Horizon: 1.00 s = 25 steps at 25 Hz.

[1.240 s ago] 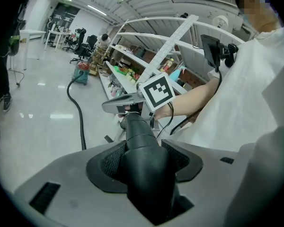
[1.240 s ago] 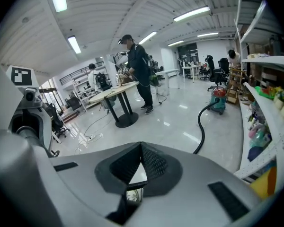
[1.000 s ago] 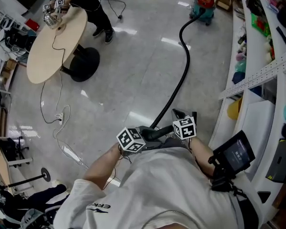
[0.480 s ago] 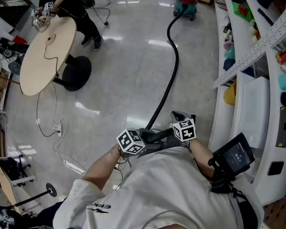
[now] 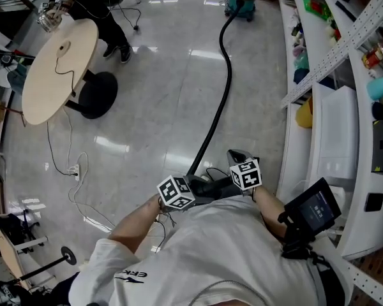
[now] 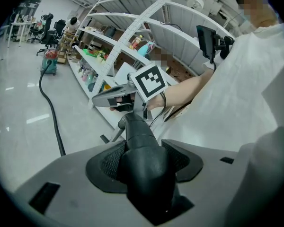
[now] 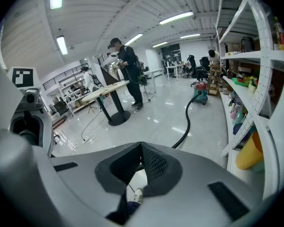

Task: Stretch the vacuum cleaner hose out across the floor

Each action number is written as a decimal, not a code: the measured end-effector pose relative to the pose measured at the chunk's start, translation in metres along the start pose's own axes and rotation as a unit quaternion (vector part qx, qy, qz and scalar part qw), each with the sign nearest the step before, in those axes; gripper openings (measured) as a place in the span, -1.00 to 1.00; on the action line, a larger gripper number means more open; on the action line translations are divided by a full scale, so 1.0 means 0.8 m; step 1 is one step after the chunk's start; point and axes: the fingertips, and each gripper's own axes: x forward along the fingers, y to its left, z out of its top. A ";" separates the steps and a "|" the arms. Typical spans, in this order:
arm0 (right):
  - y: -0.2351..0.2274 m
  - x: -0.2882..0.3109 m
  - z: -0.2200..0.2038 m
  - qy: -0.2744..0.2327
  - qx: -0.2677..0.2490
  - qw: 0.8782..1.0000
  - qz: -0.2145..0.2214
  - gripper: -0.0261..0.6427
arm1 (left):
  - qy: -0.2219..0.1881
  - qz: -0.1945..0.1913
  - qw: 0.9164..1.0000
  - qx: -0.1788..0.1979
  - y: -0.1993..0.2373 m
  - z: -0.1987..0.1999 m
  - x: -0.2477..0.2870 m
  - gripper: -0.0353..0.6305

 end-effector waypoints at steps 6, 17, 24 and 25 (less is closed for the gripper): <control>-0.002 -0.015 -0.015 0.004 -0.005 1.000 0.008 -0.93 | 0.021 -0.017 1.000 -0.002 -0.028 -0.014 0.025 -0.24; -0.052 -0.062 -0.053 -0.004 0.021 1.000 -0.002 -0.93 | 0.054 -0.036 0.998 0.011 -0.062 0.004 0.090 -0.24; -0.076 -0.087 -0.075 -0.009 0.031 0.999 -0.002 -0.93 | 0.060 -0.047 0.997 0.008 -0.084 0.010 0.126 -0.24; -0.078 -0.090 -0.078 -0.008 0.032 0.999 -0.001 -0.93 | 0.061 -0.048 0.997 0.008 -0.088 0.010 0.131 -0.24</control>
